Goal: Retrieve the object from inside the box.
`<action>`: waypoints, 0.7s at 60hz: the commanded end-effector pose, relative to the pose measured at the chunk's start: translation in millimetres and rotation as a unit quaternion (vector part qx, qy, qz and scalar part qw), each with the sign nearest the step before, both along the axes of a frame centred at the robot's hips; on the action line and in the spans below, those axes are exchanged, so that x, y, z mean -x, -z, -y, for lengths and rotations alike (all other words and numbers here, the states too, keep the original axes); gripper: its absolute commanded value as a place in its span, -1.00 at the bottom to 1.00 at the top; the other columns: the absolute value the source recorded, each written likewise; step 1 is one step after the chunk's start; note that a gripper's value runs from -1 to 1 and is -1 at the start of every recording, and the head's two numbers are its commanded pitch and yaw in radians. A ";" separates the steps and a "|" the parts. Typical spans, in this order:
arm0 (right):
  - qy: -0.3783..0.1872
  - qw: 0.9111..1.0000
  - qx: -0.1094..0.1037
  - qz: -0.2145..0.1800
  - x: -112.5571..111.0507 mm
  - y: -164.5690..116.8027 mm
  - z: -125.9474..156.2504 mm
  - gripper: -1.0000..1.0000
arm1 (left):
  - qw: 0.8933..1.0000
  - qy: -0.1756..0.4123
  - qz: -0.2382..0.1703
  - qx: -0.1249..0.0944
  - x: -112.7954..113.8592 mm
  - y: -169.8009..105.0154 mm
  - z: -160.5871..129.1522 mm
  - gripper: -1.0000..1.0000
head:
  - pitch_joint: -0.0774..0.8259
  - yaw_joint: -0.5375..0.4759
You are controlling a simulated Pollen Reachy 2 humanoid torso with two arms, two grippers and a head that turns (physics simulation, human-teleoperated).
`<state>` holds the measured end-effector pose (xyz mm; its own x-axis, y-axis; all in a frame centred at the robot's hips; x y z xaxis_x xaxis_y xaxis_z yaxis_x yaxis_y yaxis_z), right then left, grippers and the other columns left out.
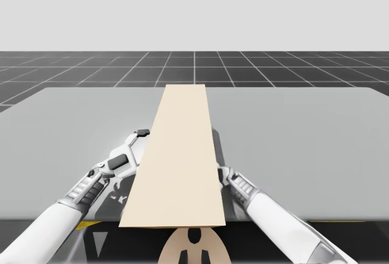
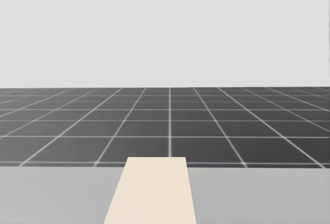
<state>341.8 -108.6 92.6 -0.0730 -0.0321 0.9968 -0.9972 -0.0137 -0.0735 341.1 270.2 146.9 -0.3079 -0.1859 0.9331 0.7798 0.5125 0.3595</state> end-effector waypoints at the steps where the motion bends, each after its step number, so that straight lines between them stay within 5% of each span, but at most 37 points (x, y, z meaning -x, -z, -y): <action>1: -0.003 0.999 -0.022 -0.025 25.3 12.5 58.7 1.00 | 1.000 0.001 -0.007 -0.002 1.1 4.7 4.4 -1.00 | -0.77 0.10; 20: 0.085 0.996 -0.029 0.001 30.5 5.7 138.0 1.00 | 1.000 -0.008 -0.004 0.007 -1.3 2.5 -1.6 -1.00 | -0.78 0.08; 42: 0.162 0.986 -0.014 0.047 16.6 -17.2 213.5 1.00 | 1.000 -0.011 -0.003 0.009 -2.2 2.2 -3.9 -1.00 | -0.79 0.08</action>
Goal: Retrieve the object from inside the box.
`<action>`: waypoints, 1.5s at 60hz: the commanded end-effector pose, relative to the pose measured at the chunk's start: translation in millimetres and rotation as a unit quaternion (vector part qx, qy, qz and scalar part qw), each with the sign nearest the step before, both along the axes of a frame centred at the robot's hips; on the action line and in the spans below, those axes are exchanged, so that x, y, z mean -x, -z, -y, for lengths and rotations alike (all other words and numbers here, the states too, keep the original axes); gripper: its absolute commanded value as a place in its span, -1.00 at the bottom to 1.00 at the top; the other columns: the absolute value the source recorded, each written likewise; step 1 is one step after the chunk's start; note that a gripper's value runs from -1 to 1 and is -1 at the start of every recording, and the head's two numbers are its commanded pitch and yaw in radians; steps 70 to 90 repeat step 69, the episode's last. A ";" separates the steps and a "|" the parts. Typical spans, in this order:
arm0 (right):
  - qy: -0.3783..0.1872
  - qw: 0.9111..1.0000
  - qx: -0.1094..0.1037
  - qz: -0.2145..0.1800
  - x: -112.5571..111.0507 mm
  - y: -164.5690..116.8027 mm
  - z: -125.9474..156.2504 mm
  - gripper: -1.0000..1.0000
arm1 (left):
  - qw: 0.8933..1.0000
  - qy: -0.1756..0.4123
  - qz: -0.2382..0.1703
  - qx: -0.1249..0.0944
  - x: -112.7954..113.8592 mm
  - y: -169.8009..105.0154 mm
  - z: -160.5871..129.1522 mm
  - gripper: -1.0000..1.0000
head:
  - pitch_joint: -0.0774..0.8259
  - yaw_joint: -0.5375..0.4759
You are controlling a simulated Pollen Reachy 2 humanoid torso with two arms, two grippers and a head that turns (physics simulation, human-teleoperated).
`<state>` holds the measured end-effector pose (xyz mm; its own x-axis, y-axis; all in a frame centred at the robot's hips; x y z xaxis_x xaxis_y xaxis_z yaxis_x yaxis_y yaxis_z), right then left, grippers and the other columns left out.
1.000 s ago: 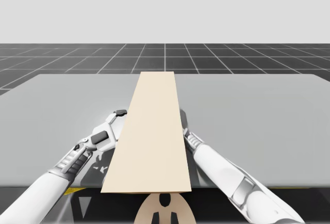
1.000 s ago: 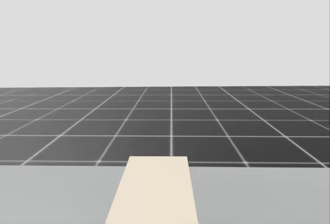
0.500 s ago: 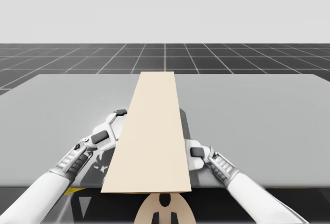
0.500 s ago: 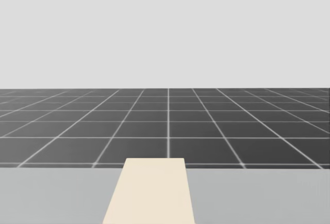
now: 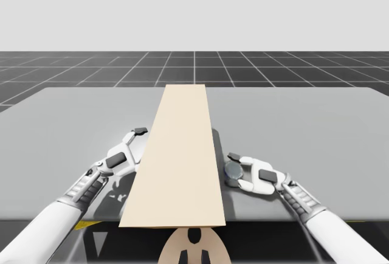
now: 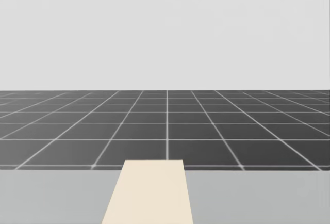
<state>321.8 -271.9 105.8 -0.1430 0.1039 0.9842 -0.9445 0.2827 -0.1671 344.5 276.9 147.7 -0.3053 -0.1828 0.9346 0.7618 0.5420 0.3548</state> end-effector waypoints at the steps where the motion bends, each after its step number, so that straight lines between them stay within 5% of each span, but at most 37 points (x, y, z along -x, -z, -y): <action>1: 0.005 0.998 -0.063 0.019 -4.0 -5.1 52.3 1.00 | 1.000 0.005 -0.005 0.002 1.2 3.0 2.7 -1.00 | -0.80 0.08; 16: 0.058 0.995 -0.065 0.045 -10.7 -25.6 95.7 1.00 | 1.000 0.003 -0.005 0.003 0.7 3.3 1.4 -1.00 | -0.81 0.07; 34: 0.118 0.983 -0.091 0.110 -32.0 -70.3 112.5 1.00 | 1.000 0.001 -0.005 0.005 0.2 3.2 0.2 -1.00 | -0.82 0.06; 59: 0.169 0.950 -0.107 0.238 -43.9 -186.6 115.1 1.00 | 1.000 0.001 -0.005 0.005 -0.1 3.3 -0.5 -1.00 | -0.83 0.07; 69: 0.216 0.923 -0.124 0.295 -42.8 -234.7 113.4 1.00 | 1.000 0.001 -0.005 0.005 0.0 3.3 -0.2 -1.00 | -0.82 0.07; 90: 0.216 0.923 -0.124 0.295 -42.8 -234.7 113.4 1.00 | 1.000 0.001 -0.005 0.005 0.0 3.3 -0.2 -1.00 | -0.82 0.07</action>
